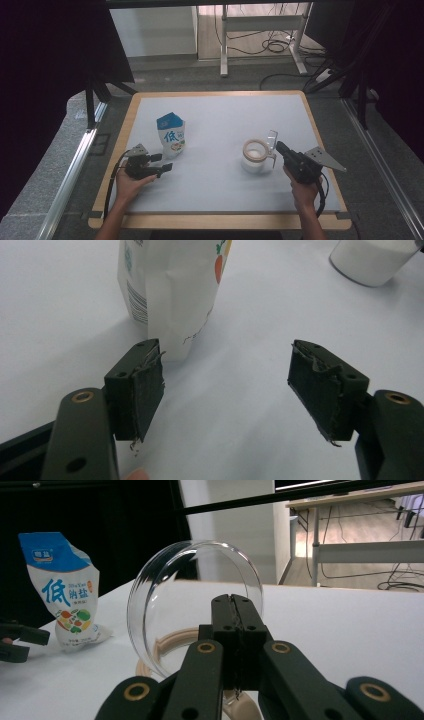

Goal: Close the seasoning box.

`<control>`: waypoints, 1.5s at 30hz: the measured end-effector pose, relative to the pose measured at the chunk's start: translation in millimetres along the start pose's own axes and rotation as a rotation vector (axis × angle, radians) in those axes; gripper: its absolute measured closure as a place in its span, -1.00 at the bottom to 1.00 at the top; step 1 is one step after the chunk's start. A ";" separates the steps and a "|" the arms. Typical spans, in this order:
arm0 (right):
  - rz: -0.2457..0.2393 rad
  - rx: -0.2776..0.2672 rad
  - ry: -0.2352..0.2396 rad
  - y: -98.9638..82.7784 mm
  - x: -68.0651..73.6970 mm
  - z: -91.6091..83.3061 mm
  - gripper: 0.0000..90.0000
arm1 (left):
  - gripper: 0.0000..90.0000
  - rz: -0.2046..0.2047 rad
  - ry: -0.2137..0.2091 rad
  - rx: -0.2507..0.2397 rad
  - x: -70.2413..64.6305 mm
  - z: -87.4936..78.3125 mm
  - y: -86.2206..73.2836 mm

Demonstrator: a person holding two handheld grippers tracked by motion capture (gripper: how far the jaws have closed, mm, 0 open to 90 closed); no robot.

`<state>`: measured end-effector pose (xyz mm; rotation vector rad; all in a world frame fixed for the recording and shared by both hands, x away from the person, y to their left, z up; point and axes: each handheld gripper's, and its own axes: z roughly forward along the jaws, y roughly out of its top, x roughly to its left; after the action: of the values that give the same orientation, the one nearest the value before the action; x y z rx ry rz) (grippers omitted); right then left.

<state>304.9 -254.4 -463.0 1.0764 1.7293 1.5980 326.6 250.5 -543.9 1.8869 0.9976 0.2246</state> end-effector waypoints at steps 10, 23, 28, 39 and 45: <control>-0.045 0.053 0.086 3.1 20.3 17.8 0.99 | -0.33 0.000 0.001 0.004 -1.2 -0.4 -0.2; -0.061 0.072 0.127 5.1 23.6 15.9 0.98 | -0.33 -0.003 -0.003 0.012 -2.1 1.9 -0.8; -0.055 0.066 0.089 5.2 10.3 6.2 0.97 | -0.33 -0.004 -0.003 0.014 -2.5 2.2 -0.9; -0.017 0.122 0.011 -9.2 -36.9 -12.6 0.59 | -0.33 -0.001 -0.004 0.018 -2.0 3.9 -0.8; -0.033 0.202 0.003 -20.7 -52.7 -12.0 0.30 | -0.33 -0.001 -0.005 0.028 -2.8 6.7 -1.3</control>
<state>319.0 -304.5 -488.1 1.1325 1.9327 1.4288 327.6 244.3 -547.8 1.9115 1.0033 0.2061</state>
